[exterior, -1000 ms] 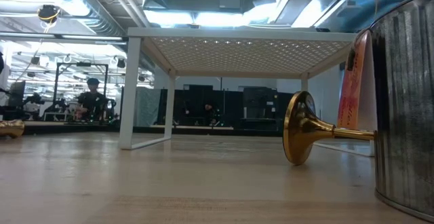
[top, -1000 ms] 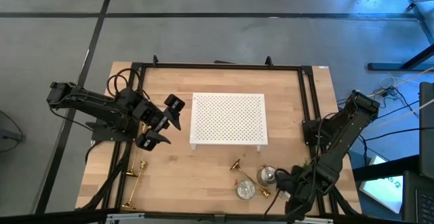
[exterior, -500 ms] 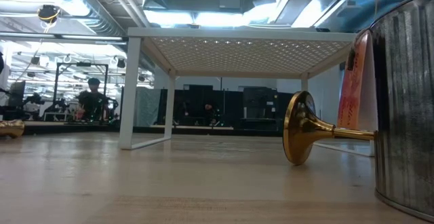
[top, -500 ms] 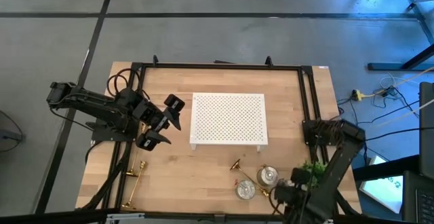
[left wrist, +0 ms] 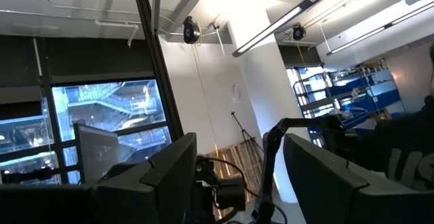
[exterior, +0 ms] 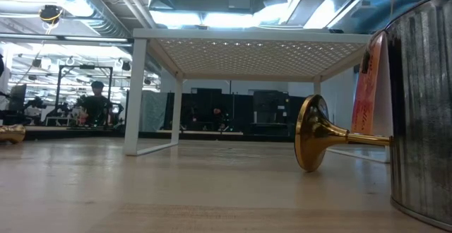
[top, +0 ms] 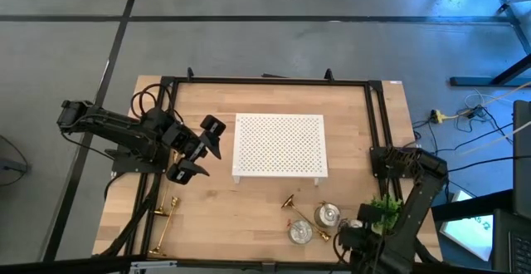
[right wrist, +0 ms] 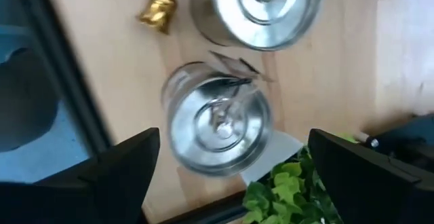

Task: Pick & Place candle stick holders
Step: Put the right silver scented candle on the shelf

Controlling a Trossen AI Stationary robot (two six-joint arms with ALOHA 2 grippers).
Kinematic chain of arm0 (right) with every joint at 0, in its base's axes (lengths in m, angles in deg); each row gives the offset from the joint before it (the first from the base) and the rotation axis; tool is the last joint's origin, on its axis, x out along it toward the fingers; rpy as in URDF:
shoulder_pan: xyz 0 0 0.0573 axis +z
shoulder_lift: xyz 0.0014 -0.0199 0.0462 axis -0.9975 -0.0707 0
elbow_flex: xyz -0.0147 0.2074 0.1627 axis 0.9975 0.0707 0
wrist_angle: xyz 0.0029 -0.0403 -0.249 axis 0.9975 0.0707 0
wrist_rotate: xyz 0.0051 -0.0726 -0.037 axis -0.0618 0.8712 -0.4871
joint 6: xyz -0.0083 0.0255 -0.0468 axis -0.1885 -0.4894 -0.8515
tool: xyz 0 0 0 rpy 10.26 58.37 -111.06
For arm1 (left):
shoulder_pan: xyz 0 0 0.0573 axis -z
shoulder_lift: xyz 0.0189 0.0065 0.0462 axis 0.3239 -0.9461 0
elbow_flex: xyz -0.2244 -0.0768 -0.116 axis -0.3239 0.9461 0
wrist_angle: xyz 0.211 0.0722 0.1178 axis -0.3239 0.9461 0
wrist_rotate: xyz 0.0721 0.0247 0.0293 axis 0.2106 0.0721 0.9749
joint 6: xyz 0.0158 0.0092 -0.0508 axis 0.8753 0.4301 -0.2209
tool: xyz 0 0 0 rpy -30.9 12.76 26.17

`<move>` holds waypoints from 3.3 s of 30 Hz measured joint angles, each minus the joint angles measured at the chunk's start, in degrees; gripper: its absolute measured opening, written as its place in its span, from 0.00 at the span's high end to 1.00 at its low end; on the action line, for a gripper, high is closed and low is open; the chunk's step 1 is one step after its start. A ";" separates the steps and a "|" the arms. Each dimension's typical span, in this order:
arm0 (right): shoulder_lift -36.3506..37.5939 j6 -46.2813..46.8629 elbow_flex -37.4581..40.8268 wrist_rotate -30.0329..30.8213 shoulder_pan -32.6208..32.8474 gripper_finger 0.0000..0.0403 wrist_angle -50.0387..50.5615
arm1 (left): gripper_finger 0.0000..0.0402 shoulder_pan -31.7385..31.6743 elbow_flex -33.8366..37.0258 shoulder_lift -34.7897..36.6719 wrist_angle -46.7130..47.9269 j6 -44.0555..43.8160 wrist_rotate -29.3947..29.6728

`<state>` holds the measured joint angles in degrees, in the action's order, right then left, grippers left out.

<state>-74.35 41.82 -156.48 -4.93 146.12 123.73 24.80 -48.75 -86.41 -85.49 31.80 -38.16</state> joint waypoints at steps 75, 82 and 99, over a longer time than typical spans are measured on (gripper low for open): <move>8.44 7.13 22.05 -9.30 -0.51 0.06 -24.55 | 0.46 0.06 -0.02 0.00 -0.02 -0.45 0.07; 8.39 7.13 22.05 -9.44 -0.54 0.06 -25.39 | 0.46 0.06 -0.02 0.00 -0.02 0.00 0.09; 8.30 6.72 22.09 -0.43 -0.62 0.06 -28.34 | 0.46 0.06 -0.02 0.00 -0.01 -0.02 0.09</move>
<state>-66.05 48.53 -134.39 -5.35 145.49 95.39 24.85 -48.77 -86.41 -85.50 31.78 -38.07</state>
